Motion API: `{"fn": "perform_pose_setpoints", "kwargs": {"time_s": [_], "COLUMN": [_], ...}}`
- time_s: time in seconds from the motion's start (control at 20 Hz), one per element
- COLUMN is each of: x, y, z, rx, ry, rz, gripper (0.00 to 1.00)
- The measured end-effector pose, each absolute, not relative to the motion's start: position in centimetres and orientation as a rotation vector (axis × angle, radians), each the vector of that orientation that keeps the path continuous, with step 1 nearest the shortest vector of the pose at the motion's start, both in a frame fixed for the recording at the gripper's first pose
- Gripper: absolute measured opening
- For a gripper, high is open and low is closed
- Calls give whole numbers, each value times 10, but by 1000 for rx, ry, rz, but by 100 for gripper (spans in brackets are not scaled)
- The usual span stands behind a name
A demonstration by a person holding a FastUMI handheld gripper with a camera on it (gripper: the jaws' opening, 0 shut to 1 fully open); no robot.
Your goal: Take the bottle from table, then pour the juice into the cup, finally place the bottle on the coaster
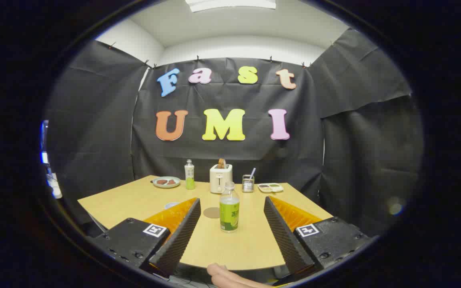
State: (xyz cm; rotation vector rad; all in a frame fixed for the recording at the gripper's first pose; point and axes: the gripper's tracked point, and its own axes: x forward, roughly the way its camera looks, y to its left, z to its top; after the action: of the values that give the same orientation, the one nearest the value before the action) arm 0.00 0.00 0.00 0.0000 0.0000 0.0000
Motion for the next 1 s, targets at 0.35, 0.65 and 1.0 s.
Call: {"fn": "perform_pose_setpoints", "kwargs": {"time_s": [0.35,0.65,1.0], "x": [3,5,23], "y": [-8,-10,-11], "z": [-5,-9,-26], "rx": [10,11,7], "ry": [4,6,16], "rz": [-15,-18,-21], "gripper": [100,100,100]}}
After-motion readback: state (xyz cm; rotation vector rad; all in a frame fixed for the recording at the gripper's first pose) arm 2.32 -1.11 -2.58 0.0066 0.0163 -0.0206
